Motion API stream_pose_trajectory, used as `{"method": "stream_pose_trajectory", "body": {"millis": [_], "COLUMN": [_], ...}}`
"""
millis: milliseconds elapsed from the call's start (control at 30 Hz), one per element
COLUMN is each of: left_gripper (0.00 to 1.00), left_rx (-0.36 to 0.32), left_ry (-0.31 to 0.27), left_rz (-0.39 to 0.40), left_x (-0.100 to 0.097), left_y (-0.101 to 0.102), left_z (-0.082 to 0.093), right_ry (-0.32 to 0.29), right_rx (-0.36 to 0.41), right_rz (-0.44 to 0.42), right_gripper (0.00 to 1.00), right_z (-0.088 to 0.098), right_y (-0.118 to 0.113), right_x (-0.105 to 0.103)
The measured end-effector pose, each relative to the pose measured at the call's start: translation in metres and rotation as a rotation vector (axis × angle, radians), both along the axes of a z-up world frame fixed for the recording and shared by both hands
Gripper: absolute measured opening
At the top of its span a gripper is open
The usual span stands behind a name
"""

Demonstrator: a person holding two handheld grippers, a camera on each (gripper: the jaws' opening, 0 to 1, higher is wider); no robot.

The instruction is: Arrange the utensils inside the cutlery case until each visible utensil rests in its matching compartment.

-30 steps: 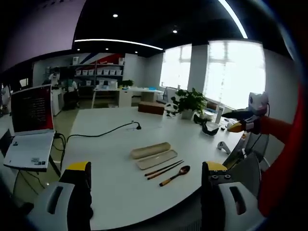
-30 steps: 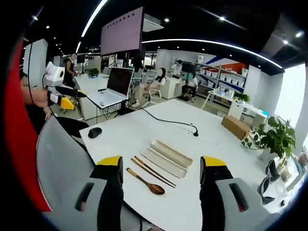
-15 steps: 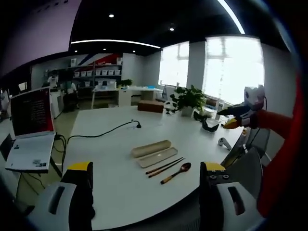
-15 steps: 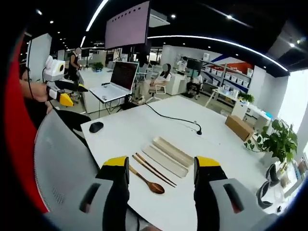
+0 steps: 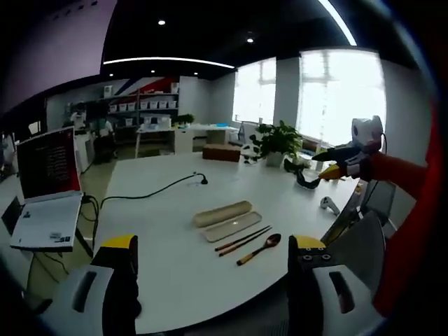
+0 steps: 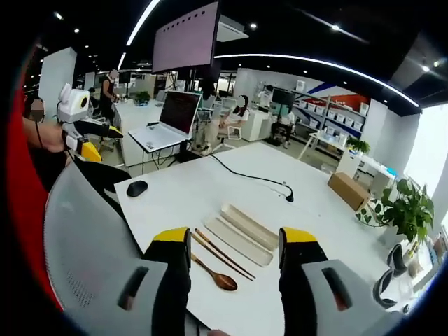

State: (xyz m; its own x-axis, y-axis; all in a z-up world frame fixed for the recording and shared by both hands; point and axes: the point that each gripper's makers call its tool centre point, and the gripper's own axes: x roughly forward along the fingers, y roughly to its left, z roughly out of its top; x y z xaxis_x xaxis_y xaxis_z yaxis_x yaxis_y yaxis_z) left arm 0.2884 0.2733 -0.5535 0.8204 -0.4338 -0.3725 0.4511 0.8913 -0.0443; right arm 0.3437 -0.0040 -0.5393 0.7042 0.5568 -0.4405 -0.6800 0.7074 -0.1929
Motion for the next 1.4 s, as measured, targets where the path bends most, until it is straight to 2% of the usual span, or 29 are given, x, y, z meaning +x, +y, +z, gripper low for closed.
{"method": "stream_pose_trajectory", "body": {"millis": [167, 267, 400, 567, 667, 800, 933, 1067, 1167, 1267, 1400], "left_gripper": [0.90, 0.89, 0.88, 0.88, 0.88, 0.88, 0.88, 0.86, 0.85, 0.85, 0.84], "left_rx": [-0.034, -0.029, -0.037, -0.008, -0.018, 0.001, -0.007, 0.000, -0.002, -0.004, 0.002], "left_ry": [0.007, 0.011, 0.009, 0.011, 0.014, 0.012, 0.022, 0.027, 0.032, 0.038, 0.036], "left_rz": [0.016, 0.016, 0.019, 0.007, 0.007, -0.008, -0.010, -0.015, -0.010, -0.004, -0.007], "left_x": [-0.001, -0.002, -0.003, -0.004, -0.004, -0.005, -0.004, -0.005, -0.005, -0.005, -0.005], "left_y": [0.001, 0.002, 0.003, 0.001, 0.000, -0.003, -0.003, -0.002, 0.000, 0.001, 0.000], "left_z": [0.000, -0.001, -0.001, -0.005, -0.005, -0.006, -0.008, -0.009, -0.011, -0.013, -0.013], "right_ry": [0.010, 0.052, 0.050, 0.066, 0.068, 0.062, 0.066, 0.070, 0.098, 0.156, 0.146], "right_rx": [-0.026, -0.027, -0.026, -0.037, -0.037, -0.053, -0.073, -0.122, -0.166, -0.147, -0.175], "right_rz": [0.015, -0.002, -0.007, 0.011, 0.020, 0.035, 0.050, 0.082, 0.125, 0.163, 0.184], "right_gripper": [0.43, 0.39, 0.38, 0.37, 0.33, 0.32, 0.32, 0.30, 0.23, 0.23, 0.22], "right_z": [-0.008, -0.013, -0.014, -0.020, -0.021, -0.022, -0.026, -0.034, -0.043, -0.051, -0.053], "right_y": [0.004, 0.002, 0.004, 0.011, 0.015, 0.019, 0.020, 0.020, 0.021, 0.026, 0.029], "right_x": [0.001, 0.004, 0.008, 0.010, 0.013, 0.016, 0.018, 0.018, 0.016, 0.012, 0.012]}}
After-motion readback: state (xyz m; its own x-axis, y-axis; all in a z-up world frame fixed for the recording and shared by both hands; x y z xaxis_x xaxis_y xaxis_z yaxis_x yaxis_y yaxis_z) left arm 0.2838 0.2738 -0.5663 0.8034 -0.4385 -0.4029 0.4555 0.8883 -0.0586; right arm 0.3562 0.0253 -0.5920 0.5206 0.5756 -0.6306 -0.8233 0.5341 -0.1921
